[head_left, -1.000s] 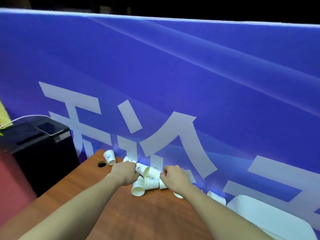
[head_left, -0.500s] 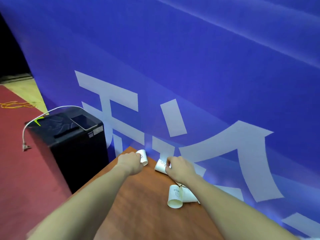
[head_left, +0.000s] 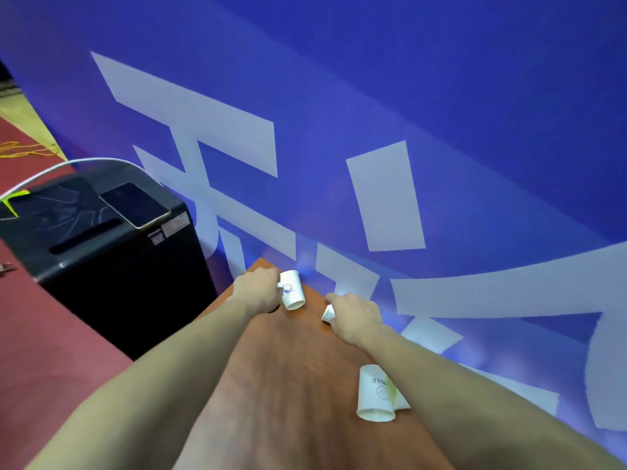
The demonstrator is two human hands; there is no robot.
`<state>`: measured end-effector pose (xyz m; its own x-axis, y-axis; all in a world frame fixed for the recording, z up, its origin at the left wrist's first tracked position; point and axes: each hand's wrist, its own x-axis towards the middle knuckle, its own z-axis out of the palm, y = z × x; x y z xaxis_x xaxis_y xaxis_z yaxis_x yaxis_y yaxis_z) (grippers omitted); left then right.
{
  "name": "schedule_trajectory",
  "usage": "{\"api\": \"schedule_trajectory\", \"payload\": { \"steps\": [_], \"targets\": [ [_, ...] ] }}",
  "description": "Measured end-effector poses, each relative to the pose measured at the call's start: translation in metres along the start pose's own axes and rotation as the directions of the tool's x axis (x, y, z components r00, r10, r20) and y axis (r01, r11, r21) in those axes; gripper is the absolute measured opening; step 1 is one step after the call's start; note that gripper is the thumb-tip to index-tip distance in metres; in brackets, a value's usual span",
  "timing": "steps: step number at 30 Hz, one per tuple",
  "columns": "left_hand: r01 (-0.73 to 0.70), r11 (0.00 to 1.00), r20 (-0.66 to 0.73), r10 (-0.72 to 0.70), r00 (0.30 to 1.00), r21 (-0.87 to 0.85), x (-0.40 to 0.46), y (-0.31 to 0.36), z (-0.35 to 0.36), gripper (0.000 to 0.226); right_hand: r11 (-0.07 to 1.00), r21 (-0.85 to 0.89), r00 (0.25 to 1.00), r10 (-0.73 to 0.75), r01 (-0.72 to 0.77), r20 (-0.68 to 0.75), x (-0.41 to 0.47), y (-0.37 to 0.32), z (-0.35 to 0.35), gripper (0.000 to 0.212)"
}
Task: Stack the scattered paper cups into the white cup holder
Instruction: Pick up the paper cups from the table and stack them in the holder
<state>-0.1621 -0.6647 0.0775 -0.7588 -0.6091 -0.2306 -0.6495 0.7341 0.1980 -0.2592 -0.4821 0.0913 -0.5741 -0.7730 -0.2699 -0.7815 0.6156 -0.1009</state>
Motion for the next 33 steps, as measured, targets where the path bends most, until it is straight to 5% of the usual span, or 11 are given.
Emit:
{"api": "schedule_trajectory", "payload": {
  "steps": [11,16,24,33],
  "targets": [
    [0.035,0.999,0.041,-0.034,0.999,-0.008,0.095,0.000,0.061,0.040,0.993,-0.113,0.996,-0.033,0.042,0.080,0.061,0.021,0.055,0.034],
    [0.041,0.999,0.101,-0.040,0.994,-0.003,0.107,0.004,0.068,0.028,0.986,-0.157,0.996,-0.047,0.057,0.070,0.063,0.029,0.057,0.030],
    [0.005,0.999,0.119,0.000,0.993,-0.041,0.074,0.021,0.056,0.023,0.986,-0.165,1.000,-0.025,0.028,0.016,0.037,0.034,0.043,0.035],
    [-0.192,0.979,0.044,0.189,0.981,0.073,-0.017,0.060,0.022,0.022,0.974,-0.228,0.987,-0.031,-0.006,-0.161,-0.044,0.026,-0.007,0.026]
  ]
}}
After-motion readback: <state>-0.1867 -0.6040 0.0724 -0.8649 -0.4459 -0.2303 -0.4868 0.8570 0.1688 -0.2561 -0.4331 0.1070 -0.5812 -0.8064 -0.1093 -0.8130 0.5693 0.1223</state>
